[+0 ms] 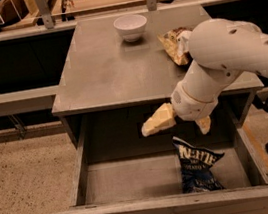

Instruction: Place blue chip bag into top drawer

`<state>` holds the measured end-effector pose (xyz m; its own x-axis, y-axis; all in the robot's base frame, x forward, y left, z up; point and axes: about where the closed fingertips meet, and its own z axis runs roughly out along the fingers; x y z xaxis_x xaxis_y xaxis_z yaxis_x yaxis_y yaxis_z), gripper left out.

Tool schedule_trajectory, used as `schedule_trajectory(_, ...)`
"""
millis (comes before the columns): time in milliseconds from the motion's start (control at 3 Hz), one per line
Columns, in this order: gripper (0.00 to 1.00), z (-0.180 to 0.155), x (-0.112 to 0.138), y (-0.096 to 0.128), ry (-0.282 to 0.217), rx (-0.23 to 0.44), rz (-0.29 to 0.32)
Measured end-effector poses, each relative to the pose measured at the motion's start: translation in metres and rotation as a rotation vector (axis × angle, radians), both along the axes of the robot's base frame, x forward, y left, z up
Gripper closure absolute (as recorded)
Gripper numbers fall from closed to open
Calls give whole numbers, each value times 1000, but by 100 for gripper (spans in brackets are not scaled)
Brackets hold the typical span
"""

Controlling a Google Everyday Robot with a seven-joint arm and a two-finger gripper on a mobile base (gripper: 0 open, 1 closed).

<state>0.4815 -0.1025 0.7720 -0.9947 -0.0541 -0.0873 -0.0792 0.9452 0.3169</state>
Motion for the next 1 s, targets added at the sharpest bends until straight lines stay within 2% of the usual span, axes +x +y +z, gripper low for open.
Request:
schedule_trajectory(333,18,47,43,1,-97,30,54)
schedule_trajectory(667,41,98,94,5,-232,18,121)
schedule_trajectory(1000,40,141,113,10,-324,38,123)
